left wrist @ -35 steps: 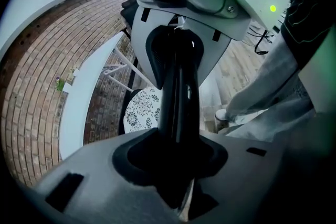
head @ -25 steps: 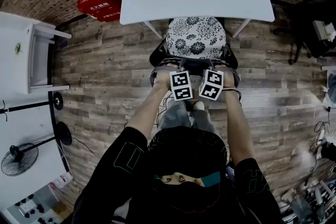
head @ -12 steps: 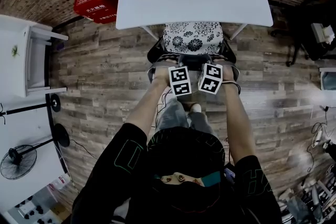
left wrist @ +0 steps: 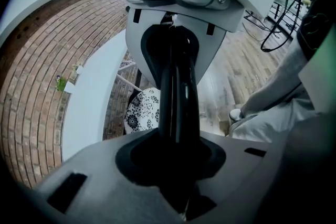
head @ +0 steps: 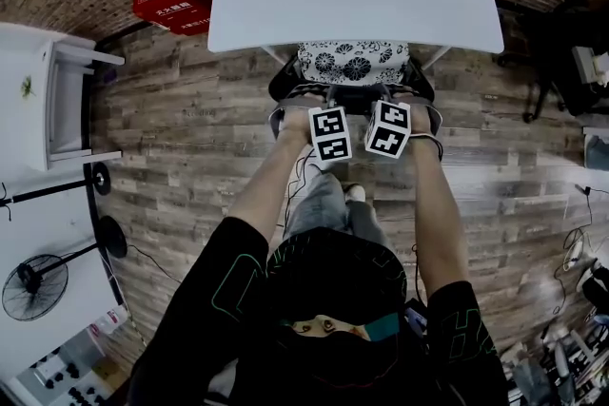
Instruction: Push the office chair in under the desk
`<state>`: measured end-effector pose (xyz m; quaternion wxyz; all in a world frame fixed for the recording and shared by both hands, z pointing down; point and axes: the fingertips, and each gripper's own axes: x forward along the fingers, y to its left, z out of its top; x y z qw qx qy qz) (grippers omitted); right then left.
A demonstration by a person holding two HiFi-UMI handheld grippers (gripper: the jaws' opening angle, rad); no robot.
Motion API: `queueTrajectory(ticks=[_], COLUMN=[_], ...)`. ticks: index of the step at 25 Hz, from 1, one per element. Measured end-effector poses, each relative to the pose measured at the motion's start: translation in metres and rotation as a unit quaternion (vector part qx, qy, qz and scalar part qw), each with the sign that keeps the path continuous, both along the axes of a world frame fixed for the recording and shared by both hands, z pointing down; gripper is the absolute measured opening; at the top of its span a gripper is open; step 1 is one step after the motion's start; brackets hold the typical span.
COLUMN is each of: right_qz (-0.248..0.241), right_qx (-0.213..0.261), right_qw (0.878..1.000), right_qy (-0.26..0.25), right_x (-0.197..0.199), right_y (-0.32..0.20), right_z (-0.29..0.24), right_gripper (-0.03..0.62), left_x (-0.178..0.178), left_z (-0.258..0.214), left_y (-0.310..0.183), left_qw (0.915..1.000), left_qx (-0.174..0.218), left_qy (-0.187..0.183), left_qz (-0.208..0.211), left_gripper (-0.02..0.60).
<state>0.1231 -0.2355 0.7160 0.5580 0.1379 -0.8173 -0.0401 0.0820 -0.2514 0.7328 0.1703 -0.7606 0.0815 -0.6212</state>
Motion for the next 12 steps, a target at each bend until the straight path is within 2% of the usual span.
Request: queueTrajectory(ticks=[12], right_qz=[-0.008], right_qx=[-0.001], right_qw=[1.000], right_qy=[0.002], right_x=[0.009], right_y=[-0.052], right_z=[-0.003], right_gripper=[0.167], left_x=[0.009], left_z=[-0.003], left_y=[-0.051], left_qw=[0.9999], left_qx=[0.004], left_qy=[0.010], left_qz=[0.000], left_gripper=[0.097])
